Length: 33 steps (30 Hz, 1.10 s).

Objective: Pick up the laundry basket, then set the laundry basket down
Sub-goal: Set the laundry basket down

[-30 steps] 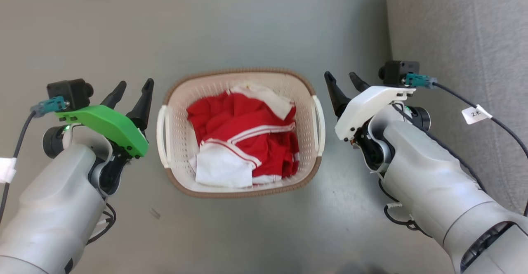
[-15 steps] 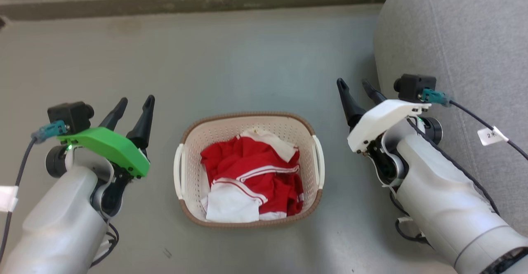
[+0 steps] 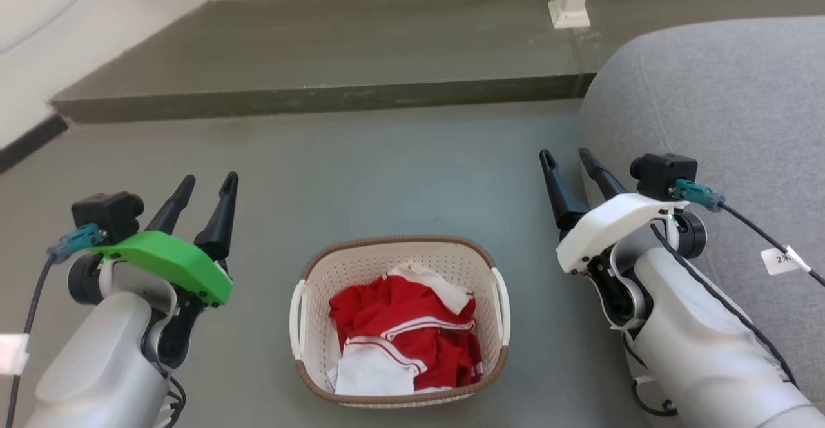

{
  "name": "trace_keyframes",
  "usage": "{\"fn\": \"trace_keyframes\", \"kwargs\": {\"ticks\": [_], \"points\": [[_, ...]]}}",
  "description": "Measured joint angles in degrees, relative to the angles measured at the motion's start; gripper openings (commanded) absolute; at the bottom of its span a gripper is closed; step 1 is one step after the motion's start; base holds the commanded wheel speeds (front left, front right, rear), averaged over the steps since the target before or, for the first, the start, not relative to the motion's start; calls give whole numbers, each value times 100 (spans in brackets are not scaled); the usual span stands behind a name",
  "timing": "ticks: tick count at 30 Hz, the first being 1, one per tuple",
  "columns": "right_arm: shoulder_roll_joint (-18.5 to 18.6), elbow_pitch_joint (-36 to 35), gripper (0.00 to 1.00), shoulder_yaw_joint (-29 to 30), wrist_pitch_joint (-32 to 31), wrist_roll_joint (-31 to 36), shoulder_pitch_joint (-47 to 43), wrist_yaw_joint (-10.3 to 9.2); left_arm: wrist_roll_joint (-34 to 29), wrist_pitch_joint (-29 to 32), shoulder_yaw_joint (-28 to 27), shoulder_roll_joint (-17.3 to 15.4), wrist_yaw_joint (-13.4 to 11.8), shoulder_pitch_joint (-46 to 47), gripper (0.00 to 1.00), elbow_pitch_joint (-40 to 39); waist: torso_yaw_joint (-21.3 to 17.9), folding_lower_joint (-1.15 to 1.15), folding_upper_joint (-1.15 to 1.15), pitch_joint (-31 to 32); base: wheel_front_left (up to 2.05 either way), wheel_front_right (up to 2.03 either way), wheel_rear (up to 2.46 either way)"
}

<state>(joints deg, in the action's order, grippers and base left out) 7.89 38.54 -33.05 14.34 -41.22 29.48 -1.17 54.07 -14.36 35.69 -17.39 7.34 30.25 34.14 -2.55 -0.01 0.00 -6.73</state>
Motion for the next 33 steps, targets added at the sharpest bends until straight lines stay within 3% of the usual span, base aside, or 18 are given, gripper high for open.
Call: {"fn": "trace_keyframes", "kwargs": {"ticks": [8,18,33], "points": [[242,-583,100,453,0,435,-509,-153,-391,-4,-549,80,-42,-514,100,-383,34,0,0,381,0,0,0],[160,-1370,100,881,1,1042,-1028,-353,-981,-5,-1362,152,-241,-1150,100,-1067,141,0,0,566,0,0,0],[109,-1992,100,1383,0,1604,-1832,-448,-1768,-5,-1892,324,-286,-1944,100,-1669,205,0,0,569,0,0,0]]}}
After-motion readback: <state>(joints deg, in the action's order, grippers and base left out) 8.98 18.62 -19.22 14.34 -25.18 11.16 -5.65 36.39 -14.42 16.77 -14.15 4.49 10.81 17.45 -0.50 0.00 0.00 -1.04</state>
